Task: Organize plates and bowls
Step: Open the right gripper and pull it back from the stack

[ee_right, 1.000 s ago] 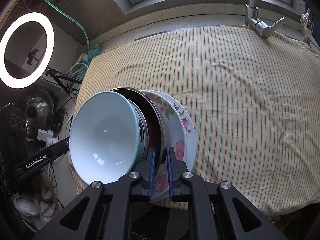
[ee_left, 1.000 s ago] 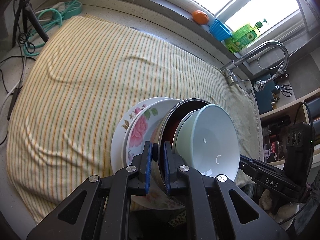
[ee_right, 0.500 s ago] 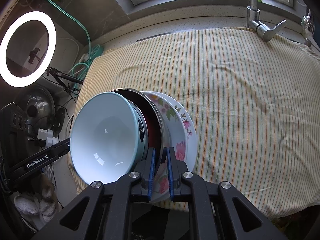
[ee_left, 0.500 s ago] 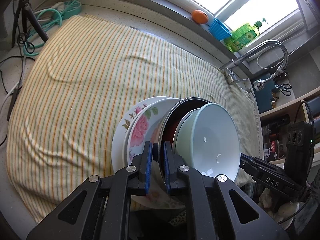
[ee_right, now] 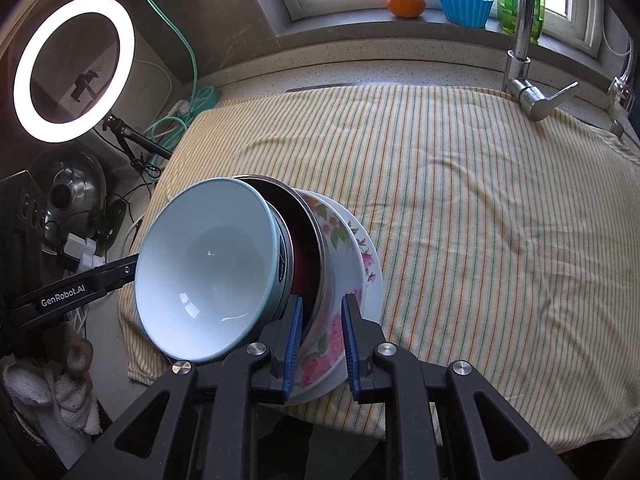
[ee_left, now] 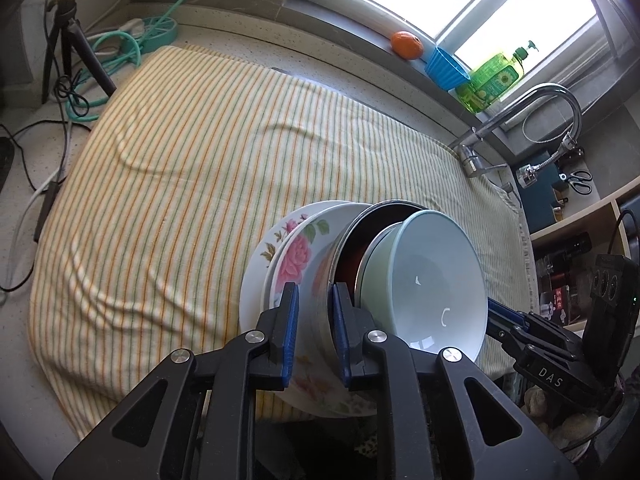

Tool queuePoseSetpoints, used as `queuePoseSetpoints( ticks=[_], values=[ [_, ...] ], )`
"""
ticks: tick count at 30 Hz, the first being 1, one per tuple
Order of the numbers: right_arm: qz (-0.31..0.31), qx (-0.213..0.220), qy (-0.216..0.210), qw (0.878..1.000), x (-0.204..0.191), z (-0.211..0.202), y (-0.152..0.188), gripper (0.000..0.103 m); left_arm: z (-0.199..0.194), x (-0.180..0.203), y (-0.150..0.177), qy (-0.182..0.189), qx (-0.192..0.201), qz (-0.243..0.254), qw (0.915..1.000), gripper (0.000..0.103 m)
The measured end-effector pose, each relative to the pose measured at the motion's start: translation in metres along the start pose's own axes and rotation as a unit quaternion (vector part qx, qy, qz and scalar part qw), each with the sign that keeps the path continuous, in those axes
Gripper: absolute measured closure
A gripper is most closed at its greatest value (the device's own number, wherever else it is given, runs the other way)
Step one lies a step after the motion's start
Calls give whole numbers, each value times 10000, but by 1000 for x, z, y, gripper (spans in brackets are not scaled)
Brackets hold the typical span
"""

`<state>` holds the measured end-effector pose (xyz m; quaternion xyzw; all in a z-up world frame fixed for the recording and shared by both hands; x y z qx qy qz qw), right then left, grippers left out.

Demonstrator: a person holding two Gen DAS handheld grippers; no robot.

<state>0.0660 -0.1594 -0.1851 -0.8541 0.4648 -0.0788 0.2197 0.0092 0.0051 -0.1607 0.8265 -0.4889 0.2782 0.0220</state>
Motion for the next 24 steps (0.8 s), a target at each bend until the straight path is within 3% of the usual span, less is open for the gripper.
queuePoseSetpoints(
  ticks=[5, 9, 12, 15, 19, 22, 24],
  values=[
    [-233, 294, 185, 9991, 3, -17, 0, 75, -11, -2, 3, -259, 375, -19, 9990, 80],
    [-472, 570, 397, 9965, 3, -32, 0, 63, -26, -3, 7, -479, 737, -70, 9961, 78],
    [-614, 720, 549, 9940, 0, -41, -1, 63, -39, -1, 11, -513, 974, -110, 9939, 67],
    [-720, 923, 850, 9895, -3, -51, 0, 62, -50, 7, 15, -579, 1219, 139, 9908, 65],
    [-495, 1071, 960, 9884, -11, -57, 7, 61, -54, 20, 19, -634, 1349, 644, 9867, 50],
    [-373, 1105, 1253, 9852, -20, -59, 12, 61, -55, 21, 22, -481, 1133, 723, 9898, 49],
    [-347, 1136, 1204, 9856, -27, -59, 14, 61, -62, 20, 24, -523, 1251, 846, 9871, 49]
  ],
)
Point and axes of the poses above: each gripper's, at about its wrist camera, not at the fingertips, and z roughly the way its jaws point, x to its right, y to its underside, the point moved 7 cm from there along z, roughly the way its jaws point, and after that the axes turned 15 degrees about -z, right-handed, at the moved point
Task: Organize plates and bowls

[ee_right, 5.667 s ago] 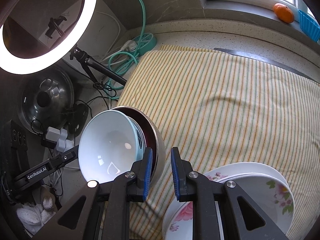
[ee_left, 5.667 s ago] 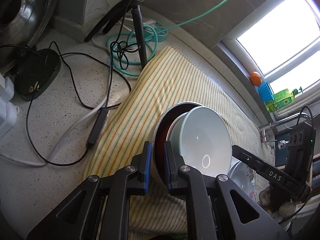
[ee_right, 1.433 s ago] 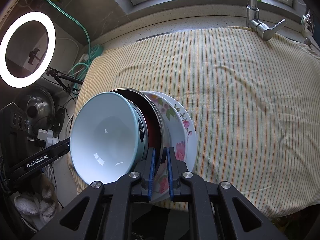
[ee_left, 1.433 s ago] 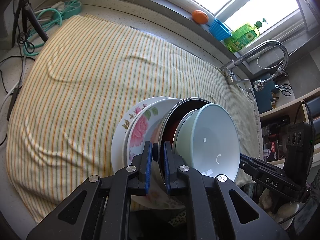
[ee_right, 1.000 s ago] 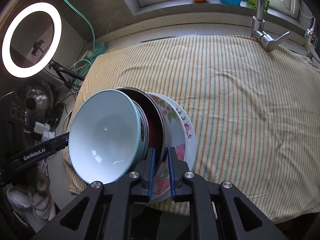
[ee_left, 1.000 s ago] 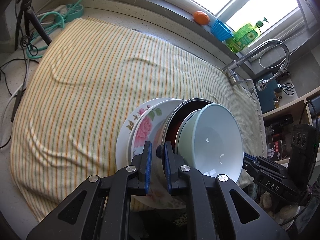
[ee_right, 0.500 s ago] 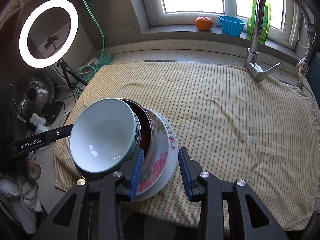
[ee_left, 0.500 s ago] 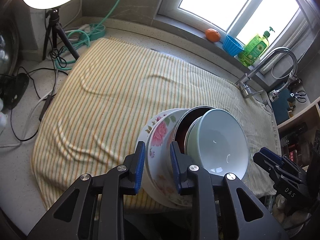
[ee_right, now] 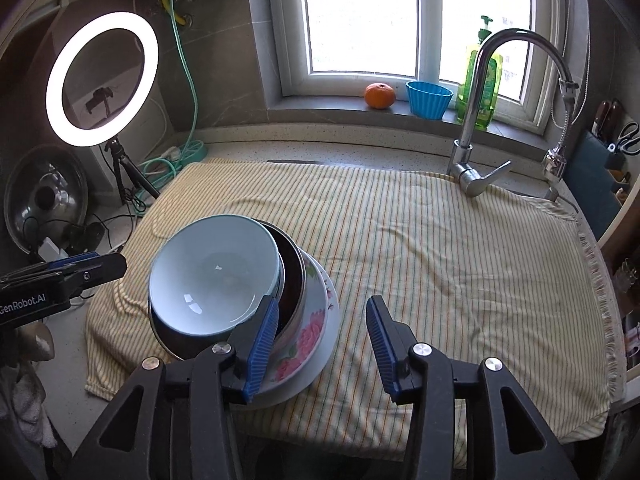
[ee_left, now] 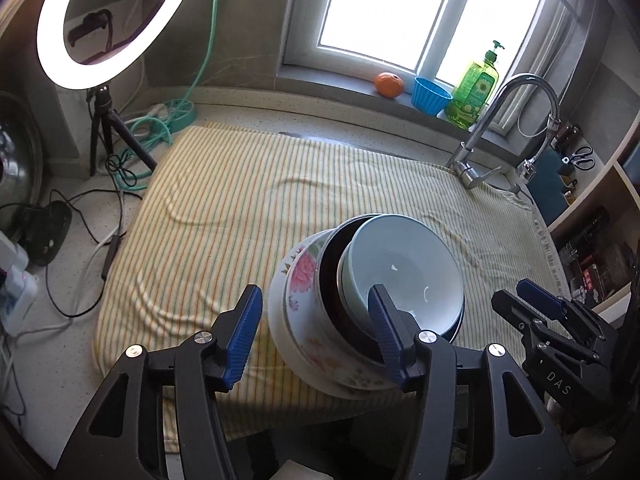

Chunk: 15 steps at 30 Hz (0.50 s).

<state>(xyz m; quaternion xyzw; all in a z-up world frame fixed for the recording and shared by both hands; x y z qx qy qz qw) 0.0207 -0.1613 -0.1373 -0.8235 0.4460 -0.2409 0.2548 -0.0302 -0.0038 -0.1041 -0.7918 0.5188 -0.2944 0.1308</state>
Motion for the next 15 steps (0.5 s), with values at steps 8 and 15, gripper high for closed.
queuePoseSetpoints(
  ticks=[8, 15],
  values=[
    [360, 25, 58, 9993, -11, -10, 8, 61, -13, 2, 9, 87, 23, 207, 9997, 43],
    [381, 133, 185, 9990, -12, -21, 11, 50, -18, 8, 15, 159, -15, 340, 9993, 40]
  ],
)
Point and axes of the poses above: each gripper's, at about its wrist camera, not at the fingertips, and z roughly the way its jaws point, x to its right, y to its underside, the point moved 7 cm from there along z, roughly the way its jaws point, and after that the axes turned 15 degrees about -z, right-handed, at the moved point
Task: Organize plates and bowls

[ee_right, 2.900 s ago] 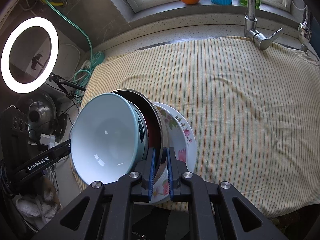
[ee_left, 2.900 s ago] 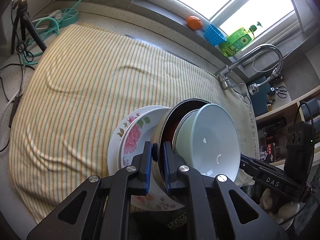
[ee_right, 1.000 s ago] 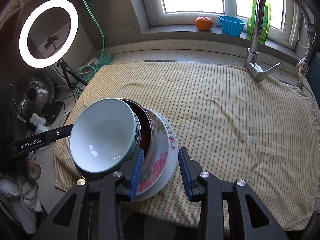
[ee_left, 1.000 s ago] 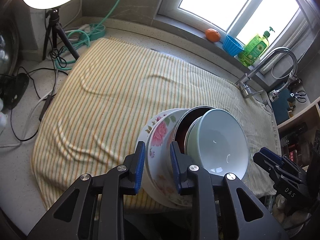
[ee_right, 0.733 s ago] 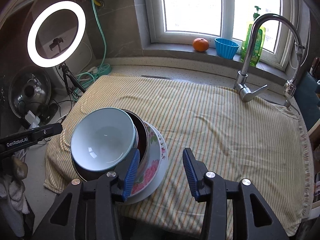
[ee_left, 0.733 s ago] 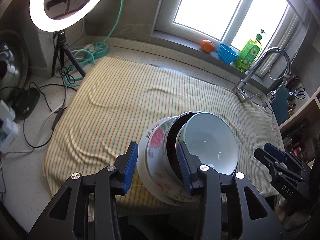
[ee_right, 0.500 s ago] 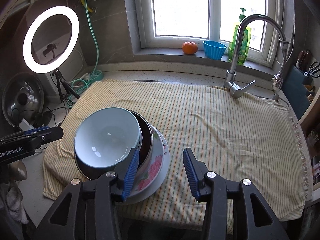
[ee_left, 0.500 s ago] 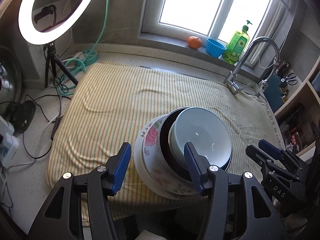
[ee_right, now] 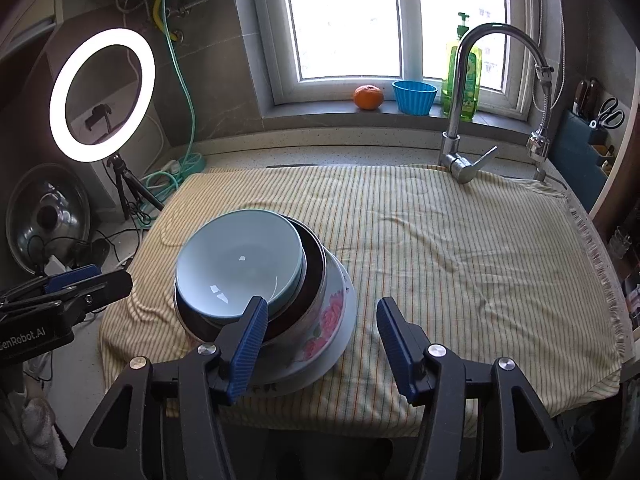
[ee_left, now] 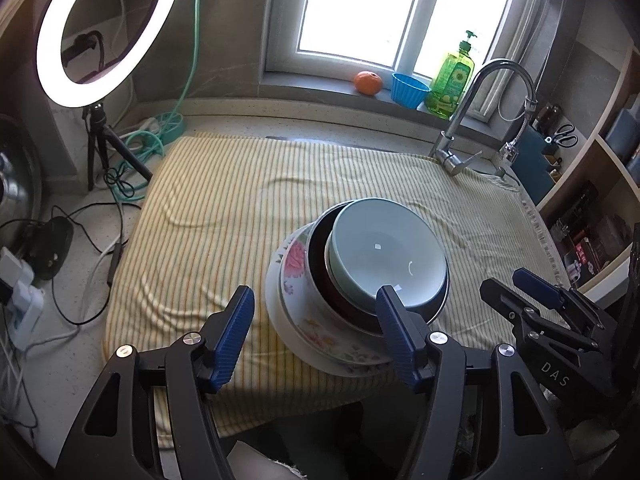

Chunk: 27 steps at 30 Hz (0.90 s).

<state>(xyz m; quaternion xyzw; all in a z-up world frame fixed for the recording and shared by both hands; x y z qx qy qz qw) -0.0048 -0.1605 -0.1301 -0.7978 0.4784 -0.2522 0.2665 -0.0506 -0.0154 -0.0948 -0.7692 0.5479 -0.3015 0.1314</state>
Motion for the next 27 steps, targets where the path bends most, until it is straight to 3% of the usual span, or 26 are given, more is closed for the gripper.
queuePoseSetpoints(
  ticks=[4, 8, 13, 27],
  values=[
    [22, 51, 23, 10000, 1, -3, -3, 49, -5, 1, -4, 48, 87, -3, 10000, 40],
    [-21, 128, 98, 9999, 1, -6, -5, 34, -6, 5, -5, 107, 109, 51, 9999, 40],
    [82, 154, 109, 9998, 3, -5, -7, 26, -6, 7, -6, 111, 113, 96, 9998, 40],
    [85, 183, 135, 9997, 0, -3, -11, 26, -7, 7, -9, 124, 135, 101, 9998, 40]
  ],
)
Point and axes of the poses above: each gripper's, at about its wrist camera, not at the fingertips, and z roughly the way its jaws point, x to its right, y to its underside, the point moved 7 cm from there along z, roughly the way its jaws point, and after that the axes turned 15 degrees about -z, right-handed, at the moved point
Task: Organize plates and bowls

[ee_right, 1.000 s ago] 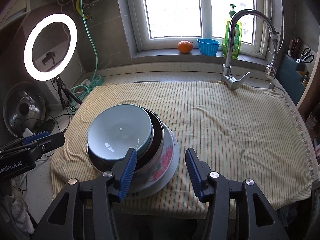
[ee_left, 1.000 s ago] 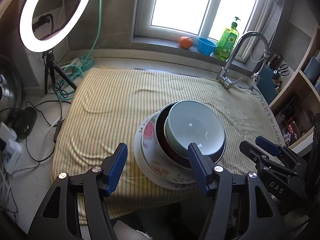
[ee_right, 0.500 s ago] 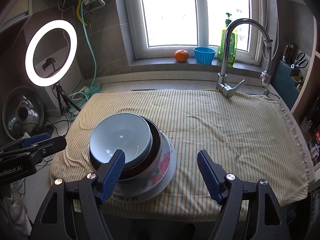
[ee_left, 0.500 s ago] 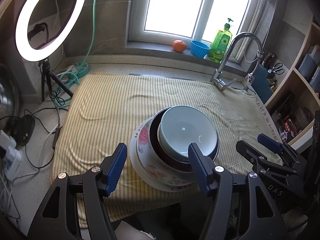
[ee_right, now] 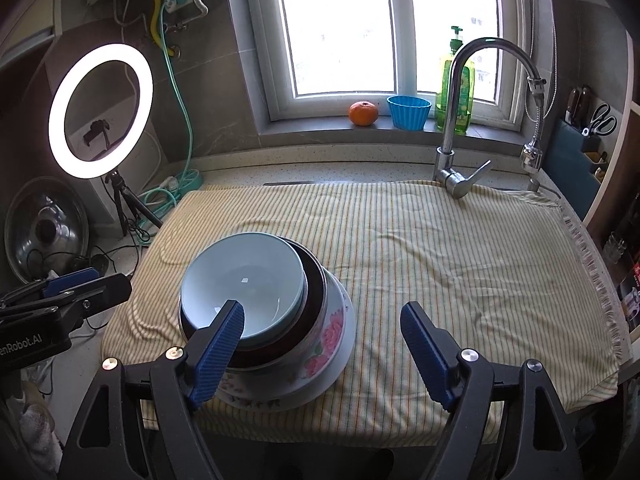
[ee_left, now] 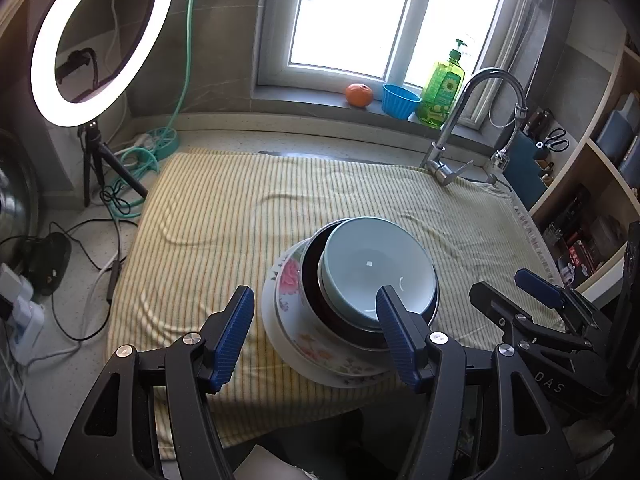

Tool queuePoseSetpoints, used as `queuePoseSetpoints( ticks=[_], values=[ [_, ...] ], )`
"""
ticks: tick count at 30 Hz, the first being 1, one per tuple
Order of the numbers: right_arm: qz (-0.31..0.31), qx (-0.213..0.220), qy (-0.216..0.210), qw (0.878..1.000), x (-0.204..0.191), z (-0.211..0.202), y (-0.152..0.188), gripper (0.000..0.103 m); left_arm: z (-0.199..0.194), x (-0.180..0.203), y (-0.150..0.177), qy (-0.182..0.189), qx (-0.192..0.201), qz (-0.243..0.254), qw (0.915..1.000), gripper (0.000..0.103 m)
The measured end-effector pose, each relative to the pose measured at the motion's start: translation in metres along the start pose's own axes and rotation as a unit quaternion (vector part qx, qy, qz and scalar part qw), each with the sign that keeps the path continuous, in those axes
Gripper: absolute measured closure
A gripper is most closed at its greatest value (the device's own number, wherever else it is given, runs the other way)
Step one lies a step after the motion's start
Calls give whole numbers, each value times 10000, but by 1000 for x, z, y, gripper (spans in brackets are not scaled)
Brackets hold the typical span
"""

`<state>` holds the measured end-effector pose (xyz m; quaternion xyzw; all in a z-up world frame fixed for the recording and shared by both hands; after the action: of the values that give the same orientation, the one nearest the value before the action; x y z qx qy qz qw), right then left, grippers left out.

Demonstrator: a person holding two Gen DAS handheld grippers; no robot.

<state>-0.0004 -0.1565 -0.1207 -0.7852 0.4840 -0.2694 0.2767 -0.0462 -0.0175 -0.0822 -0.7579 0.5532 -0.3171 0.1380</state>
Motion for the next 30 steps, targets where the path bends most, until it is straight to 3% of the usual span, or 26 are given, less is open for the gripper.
queuePoseSetpoints(
  ticks=[30],
  values=[
    [-41, -177, 33, 9998, 7, 10, 7, 26, 2, 2, -3, 15, -6, 5, 10000, 40]
  ],
)
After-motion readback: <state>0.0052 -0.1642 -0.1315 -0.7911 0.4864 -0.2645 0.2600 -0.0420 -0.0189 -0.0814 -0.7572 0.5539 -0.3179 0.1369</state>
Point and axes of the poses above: each gripper's, at about its wrist camera, not at the fingertips, and z roughly the way its jaws point, x to its right, y to its underside, the point moved 7 cm from there along z, roughly the way its jaws point, and after that the axes turned 15 degrees about -z, right-handed, at the moved point
